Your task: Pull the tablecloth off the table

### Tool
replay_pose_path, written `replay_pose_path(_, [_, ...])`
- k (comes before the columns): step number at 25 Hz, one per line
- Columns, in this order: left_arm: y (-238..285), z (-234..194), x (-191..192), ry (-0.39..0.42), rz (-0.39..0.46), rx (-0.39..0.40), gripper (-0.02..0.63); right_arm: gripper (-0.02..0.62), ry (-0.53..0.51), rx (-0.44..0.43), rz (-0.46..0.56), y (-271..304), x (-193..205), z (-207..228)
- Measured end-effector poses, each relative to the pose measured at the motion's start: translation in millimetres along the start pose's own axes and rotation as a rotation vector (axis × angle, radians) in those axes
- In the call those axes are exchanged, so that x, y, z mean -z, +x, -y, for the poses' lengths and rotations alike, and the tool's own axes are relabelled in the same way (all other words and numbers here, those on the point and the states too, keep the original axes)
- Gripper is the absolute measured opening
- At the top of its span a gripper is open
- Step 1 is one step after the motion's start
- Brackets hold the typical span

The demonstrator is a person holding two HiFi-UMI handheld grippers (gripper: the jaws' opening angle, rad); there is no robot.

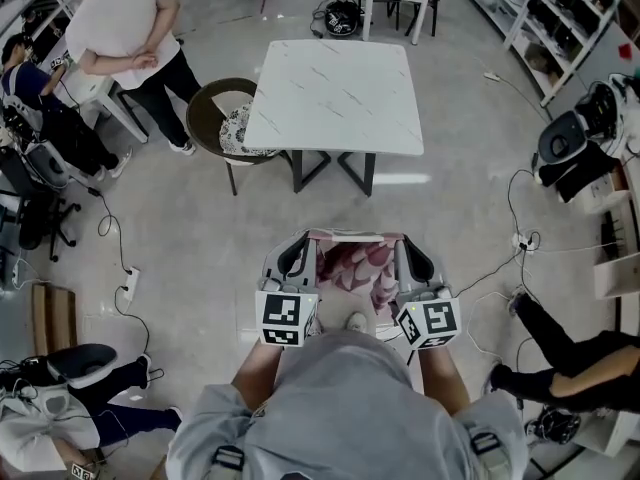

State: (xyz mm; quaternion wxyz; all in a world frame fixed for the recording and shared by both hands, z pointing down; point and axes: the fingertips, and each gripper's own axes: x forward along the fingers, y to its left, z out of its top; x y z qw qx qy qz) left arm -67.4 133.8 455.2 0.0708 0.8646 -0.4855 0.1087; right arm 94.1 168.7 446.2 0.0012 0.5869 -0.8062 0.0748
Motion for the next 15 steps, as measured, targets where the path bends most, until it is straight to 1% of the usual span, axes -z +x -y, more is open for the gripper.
replay_pose_path(6, [1.8,-7.4,-6.8,-0.002,0.015,-0.01,0.006,0.006,0.001,0.001,-0.002,7.9,-0.6,-2.0])
replay_pose_path(15, [1.9,-14.2,-3.8,-0.001,0.01,-0.012,0.006,0.006,-0.003,0.0,-0.001,14.8,-0.3,-5.7])
